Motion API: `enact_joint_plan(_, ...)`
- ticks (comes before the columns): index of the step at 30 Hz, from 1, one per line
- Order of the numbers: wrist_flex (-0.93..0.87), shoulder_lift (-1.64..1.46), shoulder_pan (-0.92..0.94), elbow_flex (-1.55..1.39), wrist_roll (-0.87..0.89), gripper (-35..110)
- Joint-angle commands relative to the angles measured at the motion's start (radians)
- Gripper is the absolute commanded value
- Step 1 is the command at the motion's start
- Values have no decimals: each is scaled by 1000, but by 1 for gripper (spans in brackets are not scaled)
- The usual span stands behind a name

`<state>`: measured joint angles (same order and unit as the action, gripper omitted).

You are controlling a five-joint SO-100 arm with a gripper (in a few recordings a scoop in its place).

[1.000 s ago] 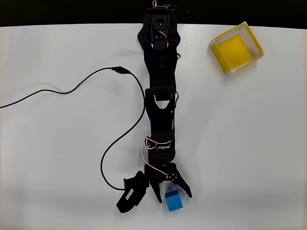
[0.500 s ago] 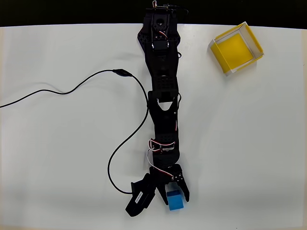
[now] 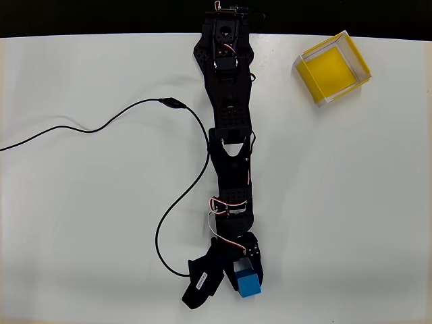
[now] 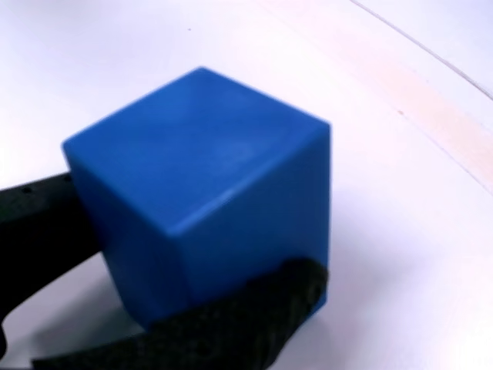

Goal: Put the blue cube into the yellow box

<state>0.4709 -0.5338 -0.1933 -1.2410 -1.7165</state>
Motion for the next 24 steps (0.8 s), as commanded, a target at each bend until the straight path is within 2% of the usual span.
enact_joint_plan(1, -34, -196, 3, 61, -5, 15)
enact_joint_plan(12, -138, -710, -71, -270, 55, 15)
enact_joint_plan(20, -201, -1109, -213, -624, 141, 15)
enact_joint_plan(24, -291, -1270, -305, -765, 202, 15)
